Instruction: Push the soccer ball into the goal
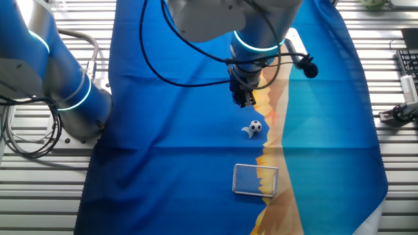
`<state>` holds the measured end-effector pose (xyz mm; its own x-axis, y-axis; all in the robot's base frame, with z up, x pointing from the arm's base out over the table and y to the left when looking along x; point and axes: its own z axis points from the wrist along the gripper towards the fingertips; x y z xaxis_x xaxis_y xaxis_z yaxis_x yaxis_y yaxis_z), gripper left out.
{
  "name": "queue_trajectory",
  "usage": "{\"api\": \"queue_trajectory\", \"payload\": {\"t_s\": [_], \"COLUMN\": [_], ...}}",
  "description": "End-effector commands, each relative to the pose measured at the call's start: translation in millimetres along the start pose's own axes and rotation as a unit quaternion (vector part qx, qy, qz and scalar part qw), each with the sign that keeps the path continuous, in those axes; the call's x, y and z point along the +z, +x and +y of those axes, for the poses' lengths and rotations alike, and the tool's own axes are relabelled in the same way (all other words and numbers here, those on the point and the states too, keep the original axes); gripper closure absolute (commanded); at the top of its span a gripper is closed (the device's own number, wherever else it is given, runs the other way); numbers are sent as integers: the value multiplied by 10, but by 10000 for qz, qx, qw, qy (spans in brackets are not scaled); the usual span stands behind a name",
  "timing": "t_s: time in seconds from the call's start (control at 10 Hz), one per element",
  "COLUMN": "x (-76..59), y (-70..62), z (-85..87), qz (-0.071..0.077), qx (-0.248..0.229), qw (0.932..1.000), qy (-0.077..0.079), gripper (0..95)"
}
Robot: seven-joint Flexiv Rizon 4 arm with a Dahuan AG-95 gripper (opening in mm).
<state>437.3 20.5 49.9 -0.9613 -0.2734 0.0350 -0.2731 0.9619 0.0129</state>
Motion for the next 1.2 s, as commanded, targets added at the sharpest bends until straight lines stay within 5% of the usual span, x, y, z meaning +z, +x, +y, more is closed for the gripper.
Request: {"api": "queue_trajectory", "payload": {"t_s": [0.1,0.3,1.2], "x": [8,8,8], "y": [-9,-9,-9], "z": [-9,-9,-9], "qz": [-298,-492,-340], "qx": [-59,197,-431], "qw": [9995,9984,9985], "qy": [50,-173,-83], "gripper": [950,950,950]}}
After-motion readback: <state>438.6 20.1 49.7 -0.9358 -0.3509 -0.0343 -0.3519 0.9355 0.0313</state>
